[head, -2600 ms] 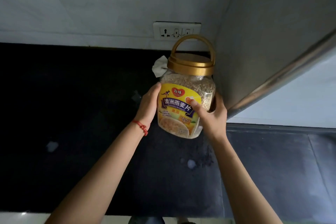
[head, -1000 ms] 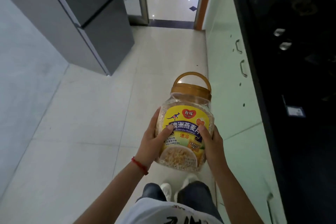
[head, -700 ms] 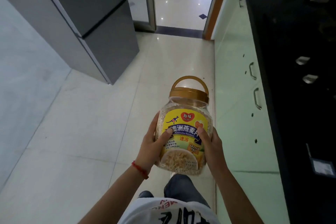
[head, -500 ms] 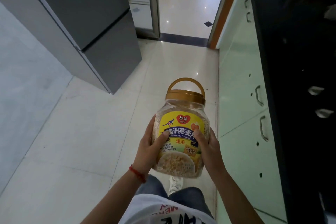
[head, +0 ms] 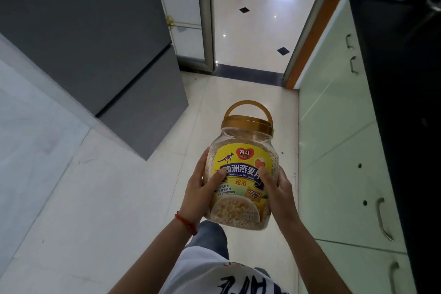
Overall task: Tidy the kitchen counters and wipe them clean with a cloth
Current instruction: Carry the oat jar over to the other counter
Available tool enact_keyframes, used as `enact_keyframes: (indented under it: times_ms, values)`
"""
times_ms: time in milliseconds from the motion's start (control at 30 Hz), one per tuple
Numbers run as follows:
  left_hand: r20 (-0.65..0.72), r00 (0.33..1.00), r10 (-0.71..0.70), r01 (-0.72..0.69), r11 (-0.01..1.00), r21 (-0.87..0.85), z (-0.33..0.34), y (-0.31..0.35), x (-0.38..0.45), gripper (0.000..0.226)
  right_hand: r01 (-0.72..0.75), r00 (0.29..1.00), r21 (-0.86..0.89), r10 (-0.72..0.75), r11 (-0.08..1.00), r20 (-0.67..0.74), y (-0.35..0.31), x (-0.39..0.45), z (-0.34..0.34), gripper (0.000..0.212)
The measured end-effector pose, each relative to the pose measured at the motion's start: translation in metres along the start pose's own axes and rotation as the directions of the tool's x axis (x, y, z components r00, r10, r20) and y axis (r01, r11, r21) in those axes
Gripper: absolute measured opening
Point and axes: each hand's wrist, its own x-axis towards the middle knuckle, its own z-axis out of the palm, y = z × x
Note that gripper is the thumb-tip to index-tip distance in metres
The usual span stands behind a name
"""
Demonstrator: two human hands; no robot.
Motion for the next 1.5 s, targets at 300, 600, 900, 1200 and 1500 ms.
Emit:
enact_keyframes:
  times_ms: [300, 600, 900, 1200, 1500]
  values:
    - [0.062, 0.997, -0.034, 0.029, 0.996, 0.081, -0.01, 0.094, 0.168, 0.032, -0.045, 0.997, 0.038, 0.047, 0.998, -0.069, -0.071, 0.159, 0.023, 0.113]
    - [0.107, 0.994, -0.006, -0.003, 0.997, 0.081, 0.038, 0.135, 0.326, 0.035, -0.039, 0.993, 0.036, 0.043, 0.999, -0.114, -0.117, 0.313, -0.015, 0.113]
    - [0.106, 0.993, 0.043, -0.049, 0.998, 0.046, 0.101, 0.208, 0.479, 0.035, 0.001, 0.993, 0.031, 0.003, 1.0, -0.12, -0.205, 0.466, -0.062, 0.11]
    - [0.25, 0.968, -0.012, -0.014, 0.995, 0.099, 0.153, 0.251, 0.624, 0.05, 0.002, 0.968, 0.102, 0.024, 0.995, -0.25, -0.246, 0.586, -0.1, 0.11]
    - [0.518, 0.852, -0.076, -0.017, 0.985, 0.174, 0.228, 0.321, 0.78, 0.05, 0.099, 0.858, 0.224, 0.03, 0.97, -0.512, -0.31, 0.699, -0.143, 0.107]
